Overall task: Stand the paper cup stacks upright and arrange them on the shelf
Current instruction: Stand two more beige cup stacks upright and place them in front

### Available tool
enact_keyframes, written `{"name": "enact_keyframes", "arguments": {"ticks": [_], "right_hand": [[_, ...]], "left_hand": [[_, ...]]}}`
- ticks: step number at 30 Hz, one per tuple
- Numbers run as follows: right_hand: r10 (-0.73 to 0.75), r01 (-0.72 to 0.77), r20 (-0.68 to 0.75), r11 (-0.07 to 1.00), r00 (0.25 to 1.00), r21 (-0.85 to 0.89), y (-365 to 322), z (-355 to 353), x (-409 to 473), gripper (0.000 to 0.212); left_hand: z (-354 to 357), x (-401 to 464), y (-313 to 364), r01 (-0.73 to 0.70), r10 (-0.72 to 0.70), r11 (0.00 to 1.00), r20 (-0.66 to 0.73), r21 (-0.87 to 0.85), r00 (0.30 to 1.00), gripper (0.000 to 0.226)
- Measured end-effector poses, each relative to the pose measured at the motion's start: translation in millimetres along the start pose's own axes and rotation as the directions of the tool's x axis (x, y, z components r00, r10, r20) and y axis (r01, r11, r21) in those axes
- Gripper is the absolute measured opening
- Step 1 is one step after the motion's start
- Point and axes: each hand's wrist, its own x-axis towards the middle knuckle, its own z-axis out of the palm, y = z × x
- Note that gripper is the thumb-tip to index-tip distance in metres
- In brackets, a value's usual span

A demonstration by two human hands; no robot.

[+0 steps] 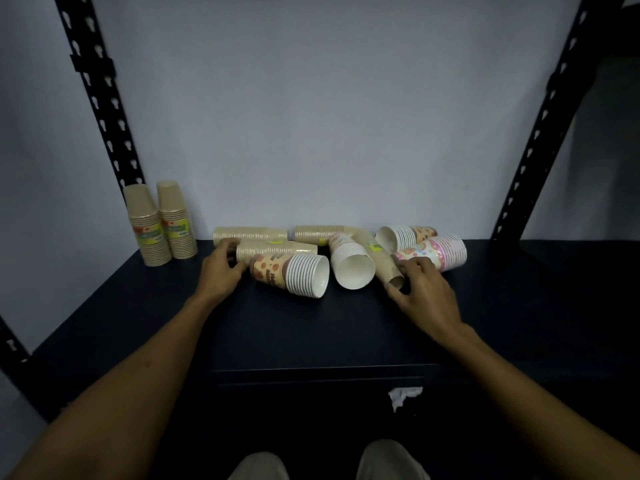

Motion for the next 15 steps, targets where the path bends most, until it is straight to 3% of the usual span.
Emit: {"name": "enact_keyframes", "arguments": {"ticks": [4, 8, 15], "right_hand": [[0.011, -0.006, 0.08, 0.998, 0.997, -0.068, -4.7, 1.7, 1.3, 0.068], [0.011, -0.006, 0.056, 0.996, 0.998, -0.085, -8.8, 5.0, 4.6, 0.059], [0.005, 0.013, -0.126, 0.99, 0.992, 0.141, -12.9, -4.6, 21.5, 0.042]], "left_hand": [[-0.1, -2.7, -0.3, -0.009, 0.009, 0.999, -0.014, -0.032, 1.0, 0.038], [-0.6, -0.7, 0.9, -0.043, 0.042, 0.999, 0.024, 0.011, 0.999, 0.055], [-11.0, 12.2, -3.4, -0.026, 0.024, 0.999, 0.099, 0.022, 0.995, 0.052]]}}
